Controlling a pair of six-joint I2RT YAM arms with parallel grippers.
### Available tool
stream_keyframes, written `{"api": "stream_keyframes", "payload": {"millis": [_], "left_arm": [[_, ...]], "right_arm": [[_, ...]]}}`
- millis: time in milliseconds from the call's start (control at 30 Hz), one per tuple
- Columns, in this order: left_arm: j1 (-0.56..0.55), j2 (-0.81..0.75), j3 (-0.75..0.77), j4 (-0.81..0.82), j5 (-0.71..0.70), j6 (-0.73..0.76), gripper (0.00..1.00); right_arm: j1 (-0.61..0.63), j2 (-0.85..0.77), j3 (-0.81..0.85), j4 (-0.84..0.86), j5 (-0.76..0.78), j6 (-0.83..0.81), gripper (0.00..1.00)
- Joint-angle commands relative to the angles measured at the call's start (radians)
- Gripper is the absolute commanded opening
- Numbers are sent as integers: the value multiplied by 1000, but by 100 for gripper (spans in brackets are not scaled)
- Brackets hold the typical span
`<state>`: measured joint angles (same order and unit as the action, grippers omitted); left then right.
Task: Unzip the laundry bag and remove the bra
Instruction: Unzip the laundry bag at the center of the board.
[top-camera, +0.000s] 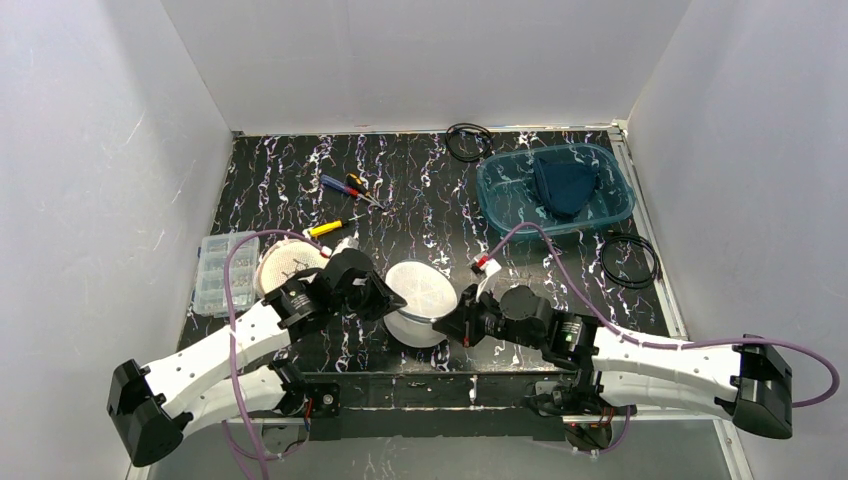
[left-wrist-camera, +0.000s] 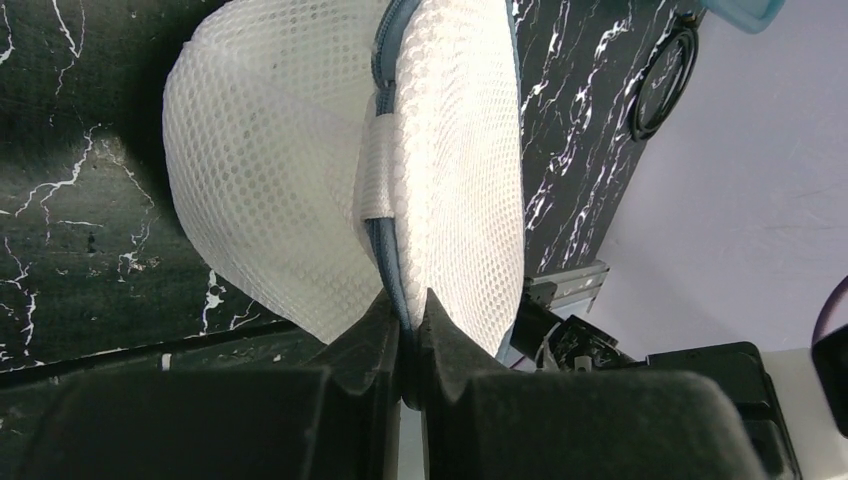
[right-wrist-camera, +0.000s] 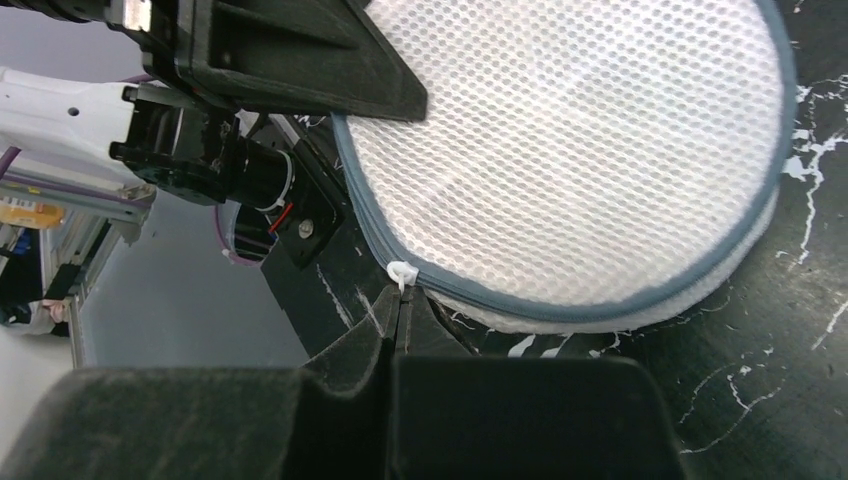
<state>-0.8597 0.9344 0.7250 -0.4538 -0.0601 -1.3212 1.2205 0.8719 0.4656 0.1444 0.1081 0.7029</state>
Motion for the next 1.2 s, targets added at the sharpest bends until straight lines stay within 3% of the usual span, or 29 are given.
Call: {"api": "stream_keyframes", "payload": {"millis": [0,367,533,767,867,1033,1100,1167], "left_arm": [[19,-37,19,-59,-46,25,0],[110,-29,-31,69,137,140,0],[202,36,-22,219,325,222,0],[234,186,106,190,409,384,1],[237,190,82,185,399,386,13],[237,105,46,104,361,371,64],[237,49,53,22,335,368,74],[235,-2,56,-59,316,352,77]], "right_arm": [[6,-47,2,-58,65,-13,1],[6,-123,-22,-216,244,32,1],[6,-161,-12,-251,246,-16,1],[6,-138,-10,-195,177,-55,1],[6,-100,-15,-153,155,-47,1],[7,-52,-15,-59,128,-34,1],[7,-36,-9,-37,116,-31,1],[6,-16,0,-19,102,-27,1]]}}
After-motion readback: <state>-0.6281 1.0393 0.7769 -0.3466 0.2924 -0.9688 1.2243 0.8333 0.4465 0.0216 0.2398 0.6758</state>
